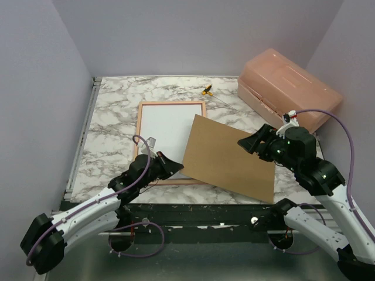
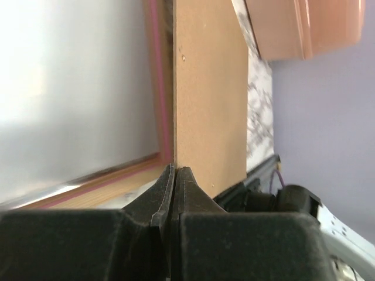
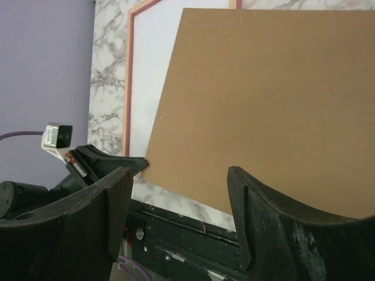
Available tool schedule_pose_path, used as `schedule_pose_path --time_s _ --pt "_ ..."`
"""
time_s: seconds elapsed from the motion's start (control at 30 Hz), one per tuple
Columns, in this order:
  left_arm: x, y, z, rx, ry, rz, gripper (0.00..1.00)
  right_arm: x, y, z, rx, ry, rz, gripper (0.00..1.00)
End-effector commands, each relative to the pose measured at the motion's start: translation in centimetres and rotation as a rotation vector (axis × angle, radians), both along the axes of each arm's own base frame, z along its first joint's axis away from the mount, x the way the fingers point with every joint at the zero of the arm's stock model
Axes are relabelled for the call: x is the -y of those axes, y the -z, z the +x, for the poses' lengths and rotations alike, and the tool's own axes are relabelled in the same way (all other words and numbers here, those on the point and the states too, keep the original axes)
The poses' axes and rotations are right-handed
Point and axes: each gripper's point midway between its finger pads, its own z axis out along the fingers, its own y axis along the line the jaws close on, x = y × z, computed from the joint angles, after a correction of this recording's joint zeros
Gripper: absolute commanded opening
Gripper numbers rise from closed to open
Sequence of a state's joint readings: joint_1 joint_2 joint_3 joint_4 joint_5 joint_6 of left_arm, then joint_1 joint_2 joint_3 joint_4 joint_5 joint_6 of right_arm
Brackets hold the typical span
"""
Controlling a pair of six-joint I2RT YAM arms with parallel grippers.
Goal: Put the photo into the frame
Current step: Move the photo frame item to the center of the board, then adjust the photo frame item at the center of the board.
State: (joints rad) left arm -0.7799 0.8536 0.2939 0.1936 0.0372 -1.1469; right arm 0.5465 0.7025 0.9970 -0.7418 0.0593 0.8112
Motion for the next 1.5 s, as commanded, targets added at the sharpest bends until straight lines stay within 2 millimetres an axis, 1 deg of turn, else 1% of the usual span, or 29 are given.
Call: schedule_pose_path --time_s 0.0,0.13,0.17,0.2,0.27,0.3,0.37,0.4,0.5,0.53,0.6,0.7,0.8,0.87,1.03,1.1,1.17,1.3,1.4,1.47 --pt "-7.1 3.7 -0.2 -0.028 -0.188 0.238 0.00 -2.3 1.2 0.2 -0.026 -0.096 0.034 0.73" --pt "-10.1 4.9 -1.5 -0.066 -0.254 0.299 0.00 -3.9 3.5 0.3 -0.093 -0.155 0.042 0.73" --pt "-10.5 5.1 -1.8 -0.071 -0.260 0.307 0.08 -4.3 4.1 0.2 -0.114 -0.175 0.044 0.74" --pt "-10.8 5.3 -2.1 -0.075 -0.258 0.318 0.20 -4.6 4.8 0.2 -0.137 -0.189 0.043 0.74" --pt "-11.0 5.6 -2.5 -0.083 -0.246 0.334 0.49 -5.3 6.3 -0.1 -0.184 -0.221 0.045 0.74" --pt "-11.1 5.7 -2.7 -0.091 -0.243 0.344 0.57 -5.5 7.0 -0.2 -0.210 -0.234 0.044 0.74" --pt "-11.3 5.8 -2.9 -0.101 -0.233 0.370 0.65 -5.8 8.4 -0.7 -0.253 -0.253 0.047 0.74" --pt "-11.4 5.7 -3.0 -0.103 -0.224 0.382 0.66 -5.9 9.2 -1.0 -0.276 -0.260 0.049 0.74" --pt "-10.8 5.0 -2.9 -0.079 -0.165 0.422 0.68 -6.2 12.0 -2.4 -0.360 -0.293 0.062 0.76" --pt "-10.5 4.4 -2.7 -0.062 -0.141 0.431 0.69 -6.4 12.9 -3.0 -0.393 -0.311 0.069 0.76" --pt "-9.7 3.6 -2.4 -0.042 -0.086 0.449 0.69 -6.5 14.9 -4.4 -0.460 -0.339 0.086 0.76" --pt "-8.1 2.4 -1.9 -0.023 -0.002 0.462 0.70 -6.5 17.2 -6.2 -0.532 -0.368 0.107 0.76" --pt "-6.1 1.5 -1.5 -0.030 0.094 0.471 0.70 -6.2 18.7 -7.8 -0.587 -0.384 0.116 0.76" --pt "-4.9 1.3 -1.2 -0.057 0.147 0.480 0.70 -6.2 19.4 -8.8 -0.615 -0.396 0.127 0.76" --pt "-3.1 1.4 -0.1 -0.087 0.186 0.519 0.69 -6.5 21.1 -10.9 -0.686 -0.422 0.196 0.76" --pt "-2.4 1.6 0.2 -0.091 0.201 0.519 0.69 -6.6 21.5 -11.4 -0.700 -0.424 0.218 0.76" --pt "-1.9 2.2 0.4 -0.114 0.209 0.531 0.68 -6.7 22.1 -11.9 -0.719 -0.432 0.224 0.77" --pt "-0.9 3.6 0.4 -0.152 0.227 0.554 0.67 -6.3 24.0 -12.2 -0.757 -0.420 0.182 0.78" --pt "-0.3 4.7 0.0 -0.172 0.255 0.580 0.66 -5.8 24.8 -11.1 -0.742 -0.364 0.122 0.78" --pt "-0.1 5.3 -0.6 -0.184 0.269 0.595 0.65 -5.7 24.6 -9.6 -0.698 -0.311 0.097 0.78"
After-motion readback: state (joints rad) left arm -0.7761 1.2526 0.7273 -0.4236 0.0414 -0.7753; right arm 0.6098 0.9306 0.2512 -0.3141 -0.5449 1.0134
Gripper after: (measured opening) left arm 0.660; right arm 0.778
